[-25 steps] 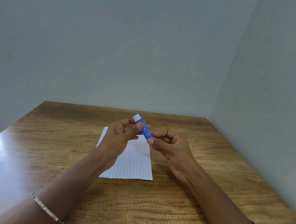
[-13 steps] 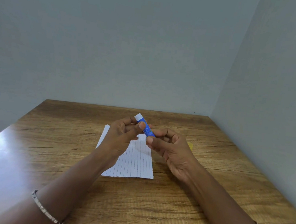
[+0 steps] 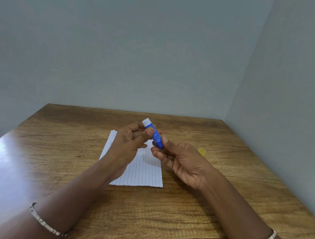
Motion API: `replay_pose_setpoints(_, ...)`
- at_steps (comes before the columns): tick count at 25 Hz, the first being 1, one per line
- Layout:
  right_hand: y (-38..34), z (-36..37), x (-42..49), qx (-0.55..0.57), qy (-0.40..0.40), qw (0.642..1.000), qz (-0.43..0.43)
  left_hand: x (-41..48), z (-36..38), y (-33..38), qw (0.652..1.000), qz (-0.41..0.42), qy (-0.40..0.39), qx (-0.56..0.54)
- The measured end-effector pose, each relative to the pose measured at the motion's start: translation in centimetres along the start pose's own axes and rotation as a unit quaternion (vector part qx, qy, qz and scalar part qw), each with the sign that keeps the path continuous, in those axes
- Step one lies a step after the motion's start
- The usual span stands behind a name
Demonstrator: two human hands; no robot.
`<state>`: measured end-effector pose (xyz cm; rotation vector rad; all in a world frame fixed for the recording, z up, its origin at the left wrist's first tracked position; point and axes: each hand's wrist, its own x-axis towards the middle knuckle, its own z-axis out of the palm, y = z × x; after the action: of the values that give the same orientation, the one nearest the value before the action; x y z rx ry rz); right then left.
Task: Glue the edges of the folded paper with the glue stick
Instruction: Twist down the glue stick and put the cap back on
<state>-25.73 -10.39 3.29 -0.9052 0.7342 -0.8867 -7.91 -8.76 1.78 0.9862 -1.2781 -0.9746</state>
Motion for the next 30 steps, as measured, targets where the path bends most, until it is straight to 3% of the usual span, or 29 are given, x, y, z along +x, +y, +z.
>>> replay_pose_setpoints(5, 0.12, -0.33, 0.22, -0.03, 0.025, 0.999, -0.033, -0.16, 0.45, -0.17, 1.0, -0.001, -0.009, 0.004)
replay_pose_setpoints(11, -0.47, -0.16, -0.31, 0.016, -0.01, 1.0, 0.02, -0.1, 0.0, -0.17, 0.999, -0.016, 0.003, -0.034)
replay_pose_setpoints(17, -0.19, -0.39, -0.04, -0.041, 0.016, 0.996, -0.072, -0.14, 0.01, -0.01, 1.0, 0.0, -0.013, -0.021)
replay_pose_setpoints(25, -0.49, 0.21, -0.26, 0.026, 0.013, 0.999, 0.014, 0.02, -0.23, -0.3, 0.999, -0.008, -0.004, -0.036)
replay_pose_setpoints(30, -0.14, 0.0, -0.01, -0.009, 0.019, 0.998, -0.054, -0.02, -0.17, -0.21, 0.999, -0.008, -0.019, -0.049)
